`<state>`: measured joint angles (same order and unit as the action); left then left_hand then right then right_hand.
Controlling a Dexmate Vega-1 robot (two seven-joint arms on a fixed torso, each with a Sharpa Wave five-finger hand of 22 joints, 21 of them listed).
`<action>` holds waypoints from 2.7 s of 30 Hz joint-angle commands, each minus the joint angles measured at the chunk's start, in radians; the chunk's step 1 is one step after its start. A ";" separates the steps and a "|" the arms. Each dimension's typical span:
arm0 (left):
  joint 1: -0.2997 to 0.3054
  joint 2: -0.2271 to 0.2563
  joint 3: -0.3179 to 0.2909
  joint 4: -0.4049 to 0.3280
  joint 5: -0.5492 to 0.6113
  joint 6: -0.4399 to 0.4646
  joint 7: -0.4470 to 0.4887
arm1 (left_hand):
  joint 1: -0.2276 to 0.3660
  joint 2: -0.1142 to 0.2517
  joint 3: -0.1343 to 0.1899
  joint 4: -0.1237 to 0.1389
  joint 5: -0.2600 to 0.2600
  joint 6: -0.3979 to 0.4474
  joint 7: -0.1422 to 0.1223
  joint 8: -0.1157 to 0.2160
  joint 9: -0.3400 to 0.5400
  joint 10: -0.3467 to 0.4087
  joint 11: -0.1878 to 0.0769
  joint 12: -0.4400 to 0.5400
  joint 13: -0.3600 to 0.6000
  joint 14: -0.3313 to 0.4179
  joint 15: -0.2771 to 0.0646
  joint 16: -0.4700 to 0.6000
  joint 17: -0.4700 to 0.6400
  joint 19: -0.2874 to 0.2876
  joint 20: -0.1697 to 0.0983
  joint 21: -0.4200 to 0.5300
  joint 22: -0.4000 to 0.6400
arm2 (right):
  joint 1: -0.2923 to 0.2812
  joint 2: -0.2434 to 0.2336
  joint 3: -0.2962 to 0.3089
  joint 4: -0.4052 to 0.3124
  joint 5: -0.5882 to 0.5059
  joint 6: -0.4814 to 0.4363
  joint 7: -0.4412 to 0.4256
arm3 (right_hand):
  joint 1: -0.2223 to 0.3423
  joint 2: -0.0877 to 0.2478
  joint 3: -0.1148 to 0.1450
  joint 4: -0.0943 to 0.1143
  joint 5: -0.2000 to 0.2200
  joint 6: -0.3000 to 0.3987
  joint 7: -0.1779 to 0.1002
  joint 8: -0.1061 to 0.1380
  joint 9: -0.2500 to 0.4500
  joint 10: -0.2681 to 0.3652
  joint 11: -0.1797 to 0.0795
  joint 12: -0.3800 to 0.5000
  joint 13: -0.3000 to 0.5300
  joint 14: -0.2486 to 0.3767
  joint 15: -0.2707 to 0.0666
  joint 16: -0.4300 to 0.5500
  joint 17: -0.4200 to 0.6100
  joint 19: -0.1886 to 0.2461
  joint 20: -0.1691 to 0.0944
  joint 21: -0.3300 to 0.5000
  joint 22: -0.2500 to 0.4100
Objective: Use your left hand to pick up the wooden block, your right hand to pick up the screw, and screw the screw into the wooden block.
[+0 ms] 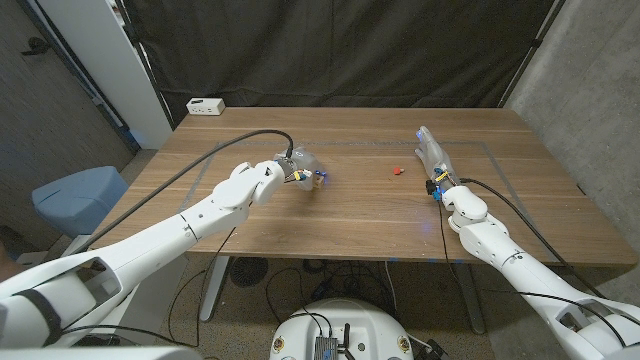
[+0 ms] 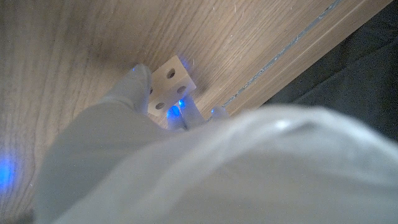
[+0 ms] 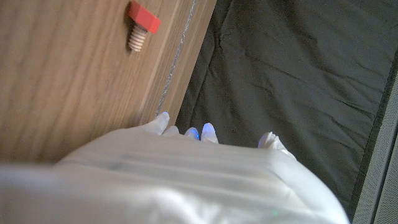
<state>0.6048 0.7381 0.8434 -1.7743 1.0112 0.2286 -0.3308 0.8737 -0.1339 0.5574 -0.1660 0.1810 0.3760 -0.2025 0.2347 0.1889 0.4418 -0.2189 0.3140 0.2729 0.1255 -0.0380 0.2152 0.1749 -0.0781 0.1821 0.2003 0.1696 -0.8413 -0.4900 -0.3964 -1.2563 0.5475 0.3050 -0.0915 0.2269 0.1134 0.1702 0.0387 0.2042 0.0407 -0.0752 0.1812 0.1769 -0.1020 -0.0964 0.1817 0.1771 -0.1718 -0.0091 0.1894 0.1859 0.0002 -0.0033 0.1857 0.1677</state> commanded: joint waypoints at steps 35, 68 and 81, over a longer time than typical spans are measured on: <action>-0.006 -0.045 0.031 0.088 -0.003 0.007 0.180 | 0.101 0.036 -0.090 0.011 -0.005 0.280 -0.011 0.017 0.008 0.259 -0.003 0.099 0.089 0.217 -0.079 0.007 0.008 0.177 0.011 0.004 0.005 | 0.026 0.022 -0.001 0.069 0.011 0.012 0.012 | -0.004 -0.004 0.001 -0.006 0.008 0.004 -0.005 0.007 0.003 0.004 -0.007 0.006 0.003 -0.031 -0.009 0.008 0.004 -0.002 0.011 0.007 0.003; 0.005 -0.046 0.035 0.077 -0.017 0.043 0.256 | 0.122 0.062 -0.139 0.017 -0.003 0.444 -0.013 0.039 0.008 0.408 -0.003 0.123 0.120 0.321 -0.111 0.015 0.011 0.248 -0.007 0.003 0.006 | 0.035 0.023 -0.004 0.084 0.016 0.013 0.027 | -0.010 -0.002 0.002 -0.006 0.008 0.006 -0.003 0.007 0.003 0.009 -0.004 0.007 0.003 -0.030 -0.009 0.008 0.005 -0.001 0.017 0.006 0.003; 0.039 -0.037 -0.005 0.040 -0.037 0.074 0.307 | 0.127 0.064 -0.147 0.016 -0.002 0.478 -0.013 0.046 0.007 0.424 -0.003 0.113 0.112 0.329 -0.123 0.014 0.012 0.254 -0.016 0.002 0.007 | 0.030 0.012 -0.007 0.053 0.007 0.005 0.022 | -0.011 -0.002 0.003 -0.006 0.009 0.007 -0.004 0.008 0.003 0.009 -0.006 0.006 0.003 -0.029 -0.008 0.008 0.005 -0.001 0.015 0.007 0.003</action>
<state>0.6179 0.6952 0.8692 -1.7077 0.9958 0.2825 -0.0668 0.9967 -0.0773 0.4167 -0.1521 0.1731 0.8427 -0.2151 0.2743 0.1929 0.8535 -0.2223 0.4290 0.3834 0.4433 -0.0446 0.2234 0.1841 0.1682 0.1714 0.2003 0.1748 -0.8059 -0.4693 -0.4016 -1.1802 0.5624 0.3174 -0.0649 0.2224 0.1089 0.1701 0.0388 0.2041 0.0408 -0.0751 0.1852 0.1794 -0.0981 -0.1002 0.1817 0.1793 -0.1718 -0.0091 0.1895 0.1884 0.0000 0.0075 0.1857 0.1677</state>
